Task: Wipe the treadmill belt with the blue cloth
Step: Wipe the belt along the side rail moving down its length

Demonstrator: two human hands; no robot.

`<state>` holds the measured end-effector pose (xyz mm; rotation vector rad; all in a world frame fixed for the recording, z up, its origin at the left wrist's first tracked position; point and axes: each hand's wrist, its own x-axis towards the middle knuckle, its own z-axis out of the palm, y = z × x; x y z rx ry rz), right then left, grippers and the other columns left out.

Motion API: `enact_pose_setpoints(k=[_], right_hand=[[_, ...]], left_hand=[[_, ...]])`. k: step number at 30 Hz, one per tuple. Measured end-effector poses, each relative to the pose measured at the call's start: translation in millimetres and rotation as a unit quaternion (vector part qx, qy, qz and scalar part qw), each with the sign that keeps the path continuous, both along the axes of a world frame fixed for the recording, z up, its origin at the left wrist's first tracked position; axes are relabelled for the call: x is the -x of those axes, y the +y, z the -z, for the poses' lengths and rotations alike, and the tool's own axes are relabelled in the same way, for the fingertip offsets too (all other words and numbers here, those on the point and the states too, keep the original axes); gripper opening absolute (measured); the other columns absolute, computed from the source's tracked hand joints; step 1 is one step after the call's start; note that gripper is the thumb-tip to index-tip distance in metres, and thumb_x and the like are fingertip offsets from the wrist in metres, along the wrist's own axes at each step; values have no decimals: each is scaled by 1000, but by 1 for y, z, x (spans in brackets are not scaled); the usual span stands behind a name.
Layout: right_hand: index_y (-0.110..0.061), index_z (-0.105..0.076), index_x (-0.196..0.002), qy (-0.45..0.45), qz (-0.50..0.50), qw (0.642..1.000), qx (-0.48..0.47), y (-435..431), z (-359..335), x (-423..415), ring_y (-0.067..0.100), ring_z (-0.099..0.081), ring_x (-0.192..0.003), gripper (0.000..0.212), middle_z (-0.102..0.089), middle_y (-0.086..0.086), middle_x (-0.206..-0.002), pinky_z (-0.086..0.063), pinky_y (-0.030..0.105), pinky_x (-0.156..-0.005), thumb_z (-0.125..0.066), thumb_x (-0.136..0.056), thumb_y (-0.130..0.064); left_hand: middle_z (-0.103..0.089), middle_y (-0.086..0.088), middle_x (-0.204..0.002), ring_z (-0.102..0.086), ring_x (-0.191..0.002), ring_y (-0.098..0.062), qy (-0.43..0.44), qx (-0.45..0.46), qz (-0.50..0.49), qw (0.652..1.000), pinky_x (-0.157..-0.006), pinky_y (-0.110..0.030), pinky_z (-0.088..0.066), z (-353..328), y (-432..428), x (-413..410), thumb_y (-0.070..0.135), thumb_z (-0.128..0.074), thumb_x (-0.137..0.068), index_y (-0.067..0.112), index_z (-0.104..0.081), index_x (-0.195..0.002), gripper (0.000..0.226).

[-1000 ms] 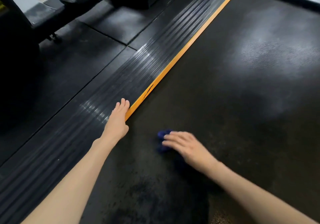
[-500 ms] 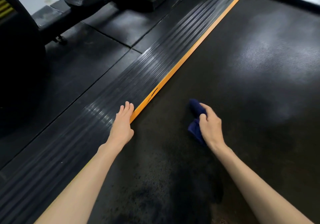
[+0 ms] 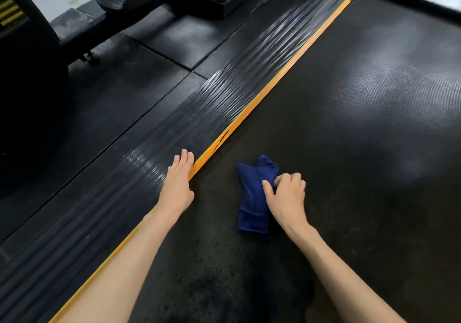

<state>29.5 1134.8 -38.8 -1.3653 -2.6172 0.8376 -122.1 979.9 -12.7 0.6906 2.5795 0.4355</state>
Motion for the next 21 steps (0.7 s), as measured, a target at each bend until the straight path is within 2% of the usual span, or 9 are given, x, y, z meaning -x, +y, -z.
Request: enact_pose_setpoints(k=[3,5,7,10,12,14,17,21], right_hand=[[-14,-46,-94,125,4,980,153,-8,-10,9,4,-46,-70,14,-49,-1,-89,-37,13,-58,-49,-96,-27],[-14,-43,-93,164,7,968,191,-11,-17,11,3,-46,-61,14,-49,-4,-76,-39,12,-51,-47,-97,-27],[-13,-42,-92,190,-6,966,177,-14,-25,13,3,-47,-57,14,-49,-6,-72,-39,10,-51,-47,-97,-25],[-16,-40,-88,200,-67,972,106,-18,-36,17,2,-52,-59,15,-51,-10,-71,-40,12,-51,-49,-96,-24],[-19,-36,-89,185,-123,974,52,-22,-44,21,6,-54,-59,16,-51,-10,-69,-39,18,-52,-45,-97,-29],[-21,-31,-91,165,-153,974,-14,-27,-50,23,15,-55,-57,17,-53,-7,-66,-43,29,-54,-39,-98,-34],[-22,-29,-93,162,-131,978,-17,-27,-51,27,22,-56,-58,18,-56,0,-68,-41,33,-55,-35,-99,-38],[-17,-37,-109,-75,-114,988,-75,-3,-19,19,23,-62,-82,27,-64,4,-93,-41,32,-63,-34,-99,-42]], left_hand=[[7,2,-157,6,-144,-19,4,4,-2,1000,-115,-36,-9,0,1,0,-17,-51,-81,17,-2,-149,90],[8,1,-157,6,-144,-19,3,8,1,1000,-115,-37,-9,0,0,0,-17,-51,-81,17,-2,-149,90],[8,1,-157,6,-144,-19,3,5,-1,1000,-116,-37,-9,0,1,-1,-18,-51,-80,17,-2,-149,90],[8,1,-157,6,-144,-19,5,1,0,1000,-116,-36,-8,0,0,-1,-18,-51,-80,16,-3,-149,90],[8,0,-157,6,-144,-19,3,3,7,1000,-116,-36,-8,0,-1,0,-17,-51,-81,16,-2,-149,90],[8,-1,-157,6,-144,-20,0,2,12,1000,-116,-35,-8,-1,-2,0,-18,-50,-80,15,-2,-149,90],[7,0,-157,6,-144,-19,-1,-6,9,1000,-115,-34,-7,0,-3,1,-19,-49,-79,16,-2,-149,91],[8,1,-157,6,-144,-19,-2,-3,8,1000,-115,-34,-6,0,-2,2,-18,-50,-80,17,-1,-149,91]])
